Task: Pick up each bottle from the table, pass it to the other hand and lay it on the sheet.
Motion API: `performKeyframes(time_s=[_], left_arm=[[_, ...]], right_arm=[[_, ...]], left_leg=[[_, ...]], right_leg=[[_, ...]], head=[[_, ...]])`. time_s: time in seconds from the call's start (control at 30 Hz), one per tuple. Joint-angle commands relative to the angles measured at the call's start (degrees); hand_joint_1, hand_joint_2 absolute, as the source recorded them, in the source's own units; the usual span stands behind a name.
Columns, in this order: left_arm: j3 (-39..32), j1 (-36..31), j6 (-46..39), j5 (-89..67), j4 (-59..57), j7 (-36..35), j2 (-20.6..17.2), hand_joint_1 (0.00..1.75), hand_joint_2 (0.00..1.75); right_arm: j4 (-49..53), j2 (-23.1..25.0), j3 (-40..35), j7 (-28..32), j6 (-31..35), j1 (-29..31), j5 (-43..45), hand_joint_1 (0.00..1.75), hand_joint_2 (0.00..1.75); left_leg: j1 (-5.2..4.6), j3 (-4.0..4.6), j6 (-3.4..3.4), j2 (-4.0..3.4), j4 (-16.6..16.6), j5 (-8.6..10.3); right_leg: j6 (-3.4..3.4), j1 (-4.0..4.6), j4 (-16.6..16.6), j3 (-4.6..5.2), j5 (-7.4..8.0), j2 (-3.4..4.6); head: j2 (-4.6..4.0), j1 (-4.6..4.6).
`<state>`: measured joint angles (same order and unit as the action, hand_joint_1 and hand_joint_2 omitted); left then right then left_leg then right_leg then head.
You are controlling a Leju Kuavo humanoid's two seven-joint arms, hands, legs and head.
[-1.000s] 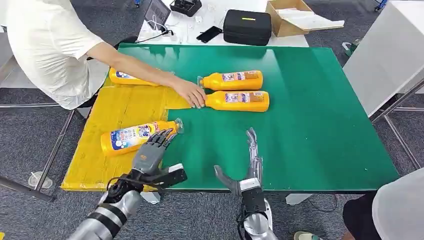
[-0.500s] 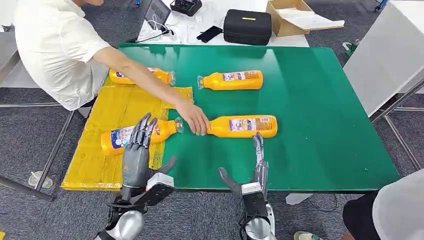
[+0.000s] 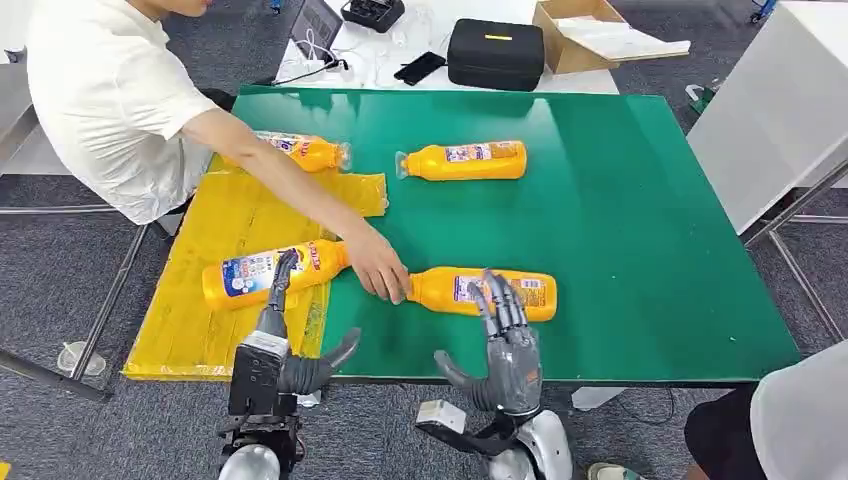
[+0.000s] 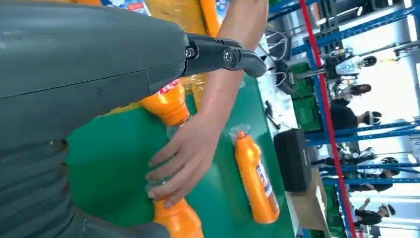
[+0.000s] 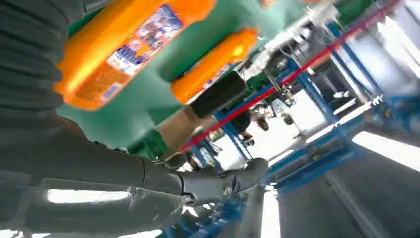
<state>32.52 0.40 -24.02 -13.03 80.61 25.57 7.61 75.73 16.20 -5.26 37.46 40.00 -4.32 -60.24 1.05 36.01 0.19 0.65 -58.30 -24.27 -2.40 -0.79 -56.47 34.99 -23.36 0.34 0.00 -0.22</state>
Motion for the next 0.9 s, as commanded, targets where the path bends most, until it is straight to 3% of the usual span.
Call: performKeyframes(time_s=[0.03, 0.5, 0.6, 0.9], left_arm=[[1.35, -0.81, 0.22, 0.26, -1.75, -0.55, -0.14, 0.00, 1.75], [1.35, -0.81, 0.22, 0.26, -1.75, -0.55, -0.14, 0.00, 1.75], [2.36, -1.58, 1.16, 0.33, -3.37, -2.85, 0.33, 0.00, 1.75], [3.91, -4.16, 1.22, 0.75, -7.71, -3.72, 1.22, 0.00, 1.75]], right_arm=[[-5.26, 0.41, 6.73, -0.48, 0.00, 1.15, -1.17, 0.00, 1.75], [-5.26, 0.41, 6.73, -0.48, 0.00, 1.15, -1.17, 0.00, 1.75], [-7.41, -2.79, 4.94, -9.48, 0.00, 2.37, -11.87, 0.00, 1.75], [-18.43, -9.29, -1.13, -19.84, 0.00, 11.18, -9.55, 0.00, 1.75]], left_leg=[[-0.03, -0.28, 0.08, -0.08, 0.06, -0.06], [-0.03, -0.36, 0.07, -0.12, 0.05, -0.10], [-0.03, -0.35, 0.07, -0.12, 0.05, -0.09], [-0.04, -0.36, 0.08, -0.19, 0.10, -0.04]], right_leg=[[0.06, 0.00, 0.09, -0.29, -0.04, 0.00], [0.08, 0.02, 0.06, -0.33, -0.05, -0.02], [0.08, 0.02, 0.07, -0.34, -0.04, -0.02], [0.06, 0.00, 0.14, -0.34, 0.05, 0.07]], head=[[0.00, -0.02], [0.00, -0.02], [0.00, -0.02], [0.00, -0.04]])
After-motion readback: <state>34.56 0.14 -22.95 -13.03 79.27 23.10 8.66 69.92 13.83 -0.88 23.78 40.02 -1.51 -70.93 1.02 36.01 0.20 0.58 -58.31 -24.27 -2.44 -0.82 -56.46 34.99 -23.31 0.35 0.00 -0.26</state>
